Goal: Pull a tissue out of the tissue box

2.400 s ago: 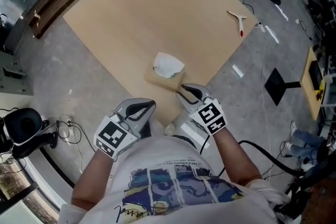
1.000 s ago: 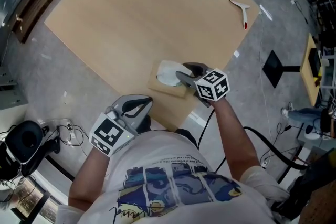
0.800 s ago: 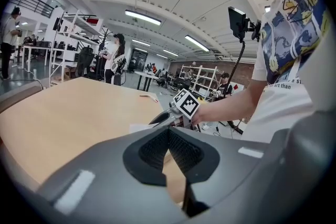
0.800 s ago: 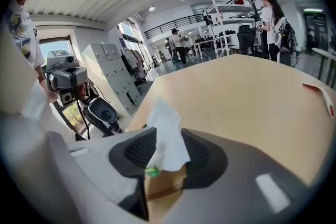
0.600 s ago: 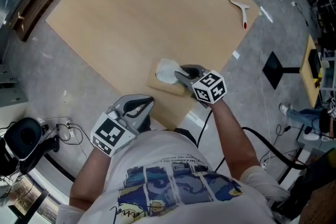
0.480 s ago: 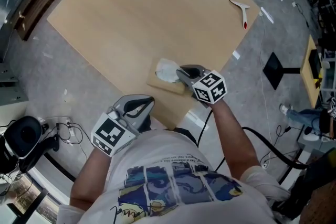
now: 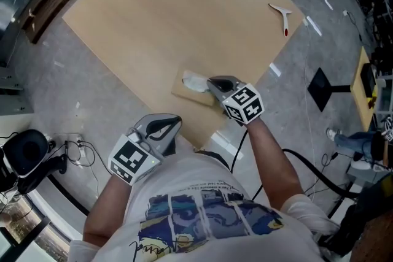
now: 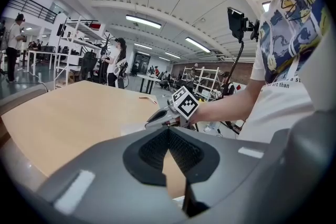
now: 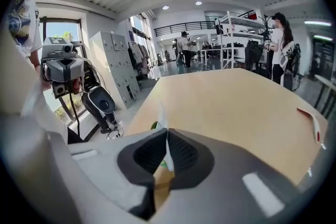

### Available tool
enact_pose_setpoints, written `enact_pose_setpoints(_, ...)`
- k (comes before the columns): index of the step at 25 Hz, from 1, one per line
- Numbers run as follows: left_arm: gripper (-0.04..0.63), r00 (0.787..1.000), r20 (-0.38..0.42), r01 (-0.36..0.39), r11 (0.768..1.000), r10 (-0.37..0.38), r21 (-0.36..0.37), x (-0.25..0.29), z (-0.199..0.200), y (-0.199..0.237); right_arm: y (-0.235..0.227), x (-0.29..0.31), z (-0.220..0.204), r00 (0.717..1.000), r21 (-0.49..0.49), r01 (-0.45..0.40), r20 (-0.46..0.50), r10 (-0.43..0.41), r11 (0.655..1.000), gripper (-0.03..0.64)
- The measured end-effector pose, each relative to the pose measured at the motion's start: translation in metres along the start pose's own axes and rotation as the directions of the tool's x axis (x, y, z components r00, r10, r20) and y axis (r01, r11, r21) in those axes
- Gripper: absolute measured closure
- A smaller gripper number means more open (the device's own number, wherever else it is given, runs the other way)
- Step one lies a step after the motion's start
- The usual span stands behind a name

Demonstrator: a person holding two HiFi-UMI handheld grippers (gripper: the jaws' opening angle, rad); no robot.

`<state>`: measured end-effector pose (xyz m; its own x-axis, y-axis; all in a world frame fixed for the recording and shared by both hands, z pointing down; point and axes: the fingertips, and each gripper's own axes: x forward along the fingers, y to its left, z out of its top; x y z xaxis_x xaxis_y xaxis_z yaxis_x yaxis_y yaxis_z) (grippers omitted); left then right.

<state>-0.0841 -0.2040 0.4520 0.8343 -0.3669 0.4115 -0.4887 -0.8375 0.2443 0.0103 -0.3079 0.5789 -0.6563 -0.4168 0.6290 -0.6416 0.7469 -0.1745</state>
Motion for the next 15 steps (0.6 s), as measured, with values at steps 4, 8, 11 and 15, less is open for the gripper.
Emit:
enact_pose_setpoints(4,0.594,1.0,-0.004,-0.009,1.0,0.009,-0.002,-0.006,-0.005,-0.012,0.009,-0.004,0.001,1.0,-0.047,0.003,-0.006,-0.003,0.999,0.614)
enact_pose_setpoints(8,0.594,1.0,0.016,-0.022,1.0,0.022,0.006,-0.012,-0.006,-0.017,0.014,-0.009,0.006,1.0,-0.087,0.008,-0.006,-0.009,0.996,0.614)
enact_pose_setpoints(11,0.592,1.0,0.005,-0.028,1.0,0.028,-0.001,-0.014,-0.008,-0.022,0.016,-0.015,0.009,1.0,-0.11,0.012,-0.003,-0.013,0.994,0.614)
enact_pose_setpoints(15,0.594,0.999,0.018,-0.035,0.999,0.035,0.002,-0.017,-0.008,-0.027,0.019,-0.02,0.014,1.0,-0.139,0.019,0.002,-0.019,0.99,0.614)
